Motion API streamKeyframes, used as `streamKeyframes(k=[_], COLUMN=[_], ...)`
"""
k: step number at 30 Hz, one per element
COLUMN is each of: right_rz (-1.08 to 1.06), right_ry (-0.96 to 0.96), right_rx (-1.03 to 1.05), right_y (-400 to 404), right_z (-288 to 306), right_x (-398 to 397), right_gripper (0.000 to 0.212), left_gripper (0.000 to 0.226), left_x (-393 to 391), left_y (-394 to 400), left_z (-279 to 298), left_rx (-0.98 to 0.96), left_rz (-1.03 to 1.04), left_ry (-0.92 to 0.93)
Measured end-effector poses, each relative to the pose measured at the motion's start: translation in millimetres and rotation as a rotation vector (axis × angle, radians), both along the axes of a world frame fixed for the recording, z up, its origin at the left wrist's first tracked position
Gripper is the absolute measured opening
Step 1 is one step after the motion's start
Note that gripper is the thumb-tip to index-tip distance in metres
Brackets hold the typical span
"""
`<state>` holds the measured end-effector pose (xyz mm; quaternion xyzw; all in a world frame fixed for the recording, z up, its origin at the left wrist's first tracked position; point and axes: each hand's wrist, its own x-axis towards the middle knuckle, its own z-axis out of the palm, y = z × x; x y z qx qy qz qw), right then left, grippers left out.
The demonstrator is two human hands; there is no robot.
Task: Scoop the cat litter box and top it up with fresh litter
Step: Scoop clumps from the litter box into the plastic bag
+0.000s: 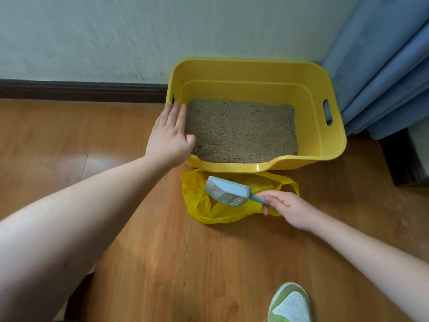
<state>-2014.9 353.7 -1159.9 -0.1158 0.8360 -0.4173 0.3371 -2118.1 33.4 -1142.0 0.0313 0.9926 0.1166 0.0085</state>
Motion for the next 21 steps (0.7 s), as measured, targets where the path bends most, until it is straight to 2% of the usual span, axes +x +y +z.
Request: streamKeyframes(k=[3, 5, 7, 9, 14, 18, 21], right_rz=[-0.025, -0.019, -0.02, 0.006, 0.199, 0.352, 0.372], right_ry=[0.107, 0.257, 0.41, 0.483, 0.494, 0.373, 0.368], right_rx=[-0.08, -0.086, -0.023, 0.118, 0.717, 0.813, 0.784], right_y=[-11, -14, -10, -2, 15, 3, -6], right_z=[26, 50, 76, 95, 81, 49, 35], right_x=[1, -8, -27, -56, -136, -166, -169], right_gripper=[0.029, 0.03, 0.031, 0.031, 0.037, 0.038, 0.038], left_gripper=[0.077, 0.077, 0.076, 0.073, 0.073, 0.075, 0.074], left_x=[-2, -3, -3, -3, 0, 3, 3], left_y=[-1, -2, -2, -2, 1, 1, 1], left_z=[-3, -4, -5, -4, -1, 0, 1], left_rx=[0.015, 0.02, 0.021, 0.028, 0.118, 0.201, 0.2], left_rz=[0.004, 0.001, -0.009, -0.009, 0.01, 0.076, 0.084], left_ry=[-0.009, -0.003, 0.005, 0.008, 0.067, 0.077, 0.072])
